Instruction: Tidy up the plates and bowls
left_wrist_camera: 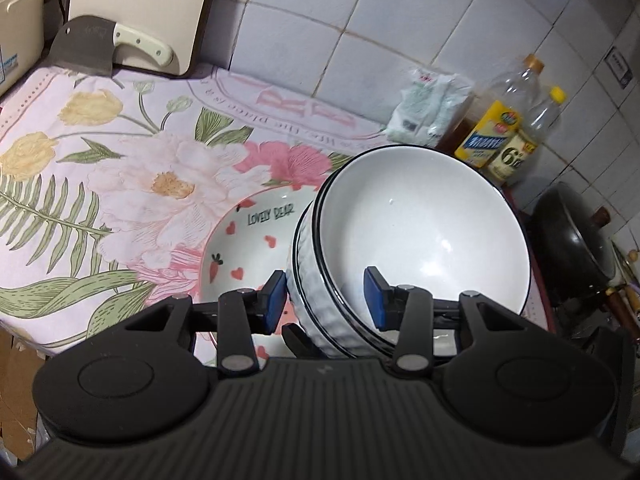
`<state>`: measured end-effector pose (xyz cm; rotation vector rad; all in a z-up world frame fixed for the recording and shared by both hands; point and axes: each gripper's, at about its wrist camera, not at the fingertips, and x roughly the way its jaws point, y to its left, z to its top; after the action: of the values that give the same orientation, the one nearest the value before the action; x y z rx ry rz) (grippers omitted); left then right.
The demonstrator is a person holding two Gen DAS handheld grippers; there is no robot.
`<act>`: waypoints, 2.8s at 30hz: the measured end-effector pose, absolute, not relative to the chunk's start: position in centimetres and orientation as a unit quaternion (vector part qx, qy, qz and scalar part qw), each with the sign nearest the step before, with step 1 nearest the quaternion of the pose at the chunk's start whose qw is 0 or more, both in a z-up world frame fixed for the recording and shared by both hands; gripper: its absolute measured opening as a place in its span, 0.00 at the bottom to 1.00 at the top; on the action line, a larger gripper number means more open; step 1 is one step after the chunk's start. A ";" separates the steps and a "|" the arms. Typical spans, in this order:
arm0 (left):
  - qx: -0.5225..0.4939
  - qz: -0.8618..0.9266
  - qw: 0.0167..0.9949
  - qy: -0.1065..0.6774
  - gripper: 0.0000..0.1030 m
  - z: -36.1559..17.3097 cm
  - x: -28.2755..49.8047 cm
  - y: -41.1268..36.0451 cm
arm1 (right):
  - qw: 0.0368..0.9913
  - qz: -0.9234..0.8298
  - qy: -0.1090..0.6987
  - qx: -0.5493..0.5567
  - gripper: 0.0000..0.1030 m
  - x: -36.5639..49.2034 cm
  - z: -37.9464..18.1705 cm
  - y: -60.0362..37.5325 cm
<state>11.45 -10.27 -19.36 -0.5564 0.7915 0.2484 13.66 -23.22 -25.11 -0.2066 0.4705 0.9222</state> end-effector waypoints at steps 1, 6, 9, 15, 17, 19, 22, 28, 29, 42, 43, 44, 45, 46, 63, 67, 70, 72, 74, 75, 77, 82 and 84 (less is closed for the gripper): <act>-0.271 0.119 0.876 0.380 0.39 -19.7 11.6 -10.1 | 0.864 0.440 0.227 -0.098 0.98 13.7 -25.5 -23.1; -0.274 0.121 0.872 0.388 0.39 -20.9 11.8 -9.4 | 0.858 0.443 0.241 -0.102 0.98 14.1 -26.4 -22.4; -0.277 0.120 0.869 0.392 0.39 -21.2 12.0 -9.1 | 0.854 0.445 0.248 -0.106 0.98 14.1 -26.7 -22.3; -0.277 0.114 0.867 0.397 0.38 -21.6 12.5 -8.6 | 0.850 0.445 0.254 -0.122 0.98 14.6 -26.7 -21.5; -0.273 0.114 0.868 0.399 0.38 -21.6 12.7 -8.7 | 0.849 0.444 0.255 -0.128 0.98 14.6 -26.7 -21.6; -0.275 0.117 0.865 0.402 0.38 -21.7 12.9 -8.8 | 0.847 0.445 0.259 -0.128 0.98 14.9 -26.9 -21.6; -0.277 0.121 0.862 0.406 0.38 -22.1 13.0 -9.1 | 0.846 0.442 0.262 -0.140 0.98 14.9 -27.1 -21.7; -0.277 0.126 0.862 0.406 0.36 -22.2 12.9 -9.2 | 0.842 0.447 0.266 -0.143 0.98 15.2 -27.5 -21.6; -0.279 0.127 0.860 0.408 0.36 -22.2 13.0 -9.1 | 0.841 0.449 0.265 -0.143 0.98 15.2 -27.5 -21.6; -0.198 0.160 0.867 0.427 0.38 -20.5 13.2 -10.6 | 0.846 0.435 0.276 -0.142 0.97 13.4 -26.5 -24.9; -0.199 0.157 0.869 0.425 0.38 -20.2 13.0 -10.8 | 0.848 0.435 0.271 -0.140 0.98 13.0 -26.3 -25.4; -0.200 0.155 0.871 0.422 0.38 -19.9 12.7 -11.1 | 0.851 0.431 0.266 -0.140 0.98 12.5 -26.1 -25.8; -0.196 0.156 0.872 0.421 0.38 -19.6 12.5 -11.3 | 0.854 0.427 0.263 -0.138 0.98 12.2 -25.9 -26.1; -0.191 0.160 0.874 0.418 0.39 -19.4 12.2 -11.6 | 0.858 0.422 0.260 -0.134 0.98 11.9 -25.6 -26.4; -0.175 0.172 0.886 0.394 0.44 -14.0 7.1 -14.2 | 0.892 0.359 0.270 -0.048 0.97 9.1 -21.1 -32.9; -0.165 0.181 0.883 0.401 0.50 -12.5 5.9 -15.2 | 0.905 0.326 0.269 -0.051 0.97 7.9 -18.6 -34.0; -0.152 0.193 0.879 0.409 0.57 -11.3 4.8 -16.0 | 0.916 0.281 0.276 -0.075 0.97 7.2 -16.5 -34.2; -0.147 0.190 0.877 0.416 0.59 -10.7 4.0 -16.4 | 0.918 0.268 0.283 -0.072 0.97 7.0 -15.2 -34.7; -0.141 0.182 0.877 0.421 0.62 -10.3 3.4 -16.8 | 0.917 0.254 0.302 -0.053 0.97 7.1 -13.9 -35.3; -0.137 0.180 0.876 0.425 0.63 -10.2 3.2 -17.1 | 0.916 0.251 0.312 -0.040 0.97 7.1 -13.4 -35.7; -0.123 0.181 0.874 0.434 0.64 -9.9 2.8 -17.7 | 0.913 0.246 0.325 -0.017 0.97 7.2 -12.4 -36.5; -0.115 0.169 0.872 0.445 0.65 -9.0 2.0 -18.9 | 0.916 0.225 0.332 0.001 0.97 6.5 -10.0 -38.3; -0.114 0.169 0.872 0.445 0.66 -8.2 1.7 -19.5 | 0.920 0.221 0.325 -0.006 0.97 5.9 -8.8 -38.9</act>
<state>1.65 -19.47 -8.23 -0.2372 0.9304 0.3522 5.94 -38.87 -8.78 -0.0122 0.6680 0.4534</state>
